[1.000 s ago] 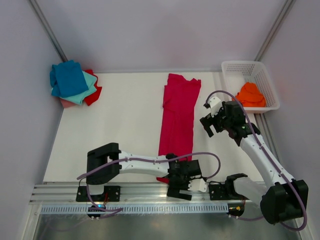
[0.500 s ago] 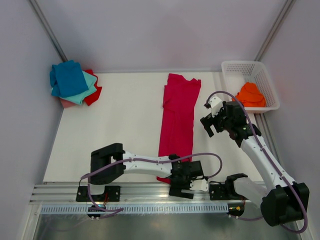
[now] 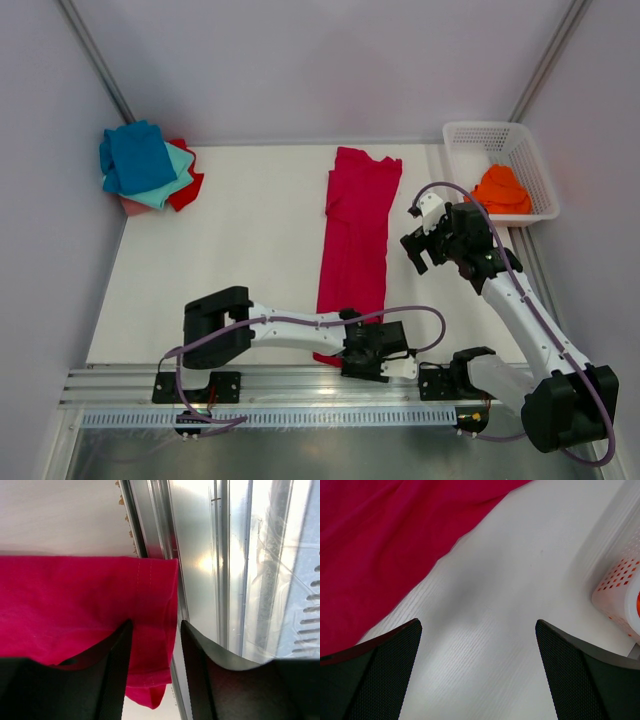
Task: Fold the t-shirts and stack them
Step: Fold the tshirt
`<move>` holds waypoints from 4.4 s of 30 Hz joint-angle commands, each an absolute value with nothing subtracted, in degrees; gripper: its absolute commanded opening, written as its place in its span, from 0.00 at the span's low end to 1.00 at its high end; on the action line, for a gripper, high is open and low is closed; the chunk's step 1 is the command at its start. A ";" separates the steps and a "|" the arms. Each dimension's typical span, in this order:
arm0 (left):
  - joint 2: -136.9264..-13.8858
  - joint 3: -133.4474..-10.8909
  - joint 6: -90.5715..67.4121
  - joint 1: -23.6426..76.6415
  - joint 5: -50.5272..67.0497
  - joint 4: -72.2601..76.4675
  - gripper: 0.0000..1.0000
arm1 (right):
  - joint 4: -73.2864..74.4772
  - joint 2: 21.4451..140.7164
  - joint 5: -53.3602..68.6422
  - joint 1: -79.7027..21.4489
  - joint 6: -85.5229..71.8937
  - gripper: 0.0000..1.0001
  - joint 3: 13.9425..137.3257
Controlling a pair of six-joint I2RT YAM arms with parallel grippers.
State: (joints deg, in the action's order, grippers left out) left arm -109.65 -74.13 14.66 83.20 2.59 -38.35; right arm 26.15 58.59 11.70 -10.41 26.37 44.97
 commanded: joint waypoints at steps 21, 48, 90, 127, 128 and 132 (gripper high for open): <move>-110.31 -80.94 14.41 80.95 5.45 -41.83 0.00 | 18.72 54.23 0.26 -10.46 21.89 0.99 43.59; -104.68 -82.71 14.85 71.98 10.63 -43.94 0.00 | 17.14 55.46 -5.54 -10.55 20.74 1.00 43.68; -101.35 -79.55 19.25 67.16 24.87 -49.49 0.76 | 35.85 54.33 17.66 -10.46 31.98 0.99 49.13; -96.06 -68.03 -2.03 23.12 53.36 -42.45 0.84 | 40.20 50.98 38.67 -10.37 18.99 0.99 48.96; -95.98 -68.20 -1.59 23.12 52.74 -42.36 0.84 | 38.77 51.85 38.24 -10.37 18.11 0.99 48.69; -94.40 -70.31 2.19 21.80 50.37 -42.55 0.83 | 25.19 55.11 21.35 -10.37 14.86 0.99 46.94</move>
State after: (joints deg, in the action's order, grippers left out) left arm -96.36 -67.94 -0.38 23.00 51.59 -44.34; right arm 39.64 53.36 33.23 -10.39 18.52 48.58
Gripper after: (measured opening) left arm 0.826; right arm 0.994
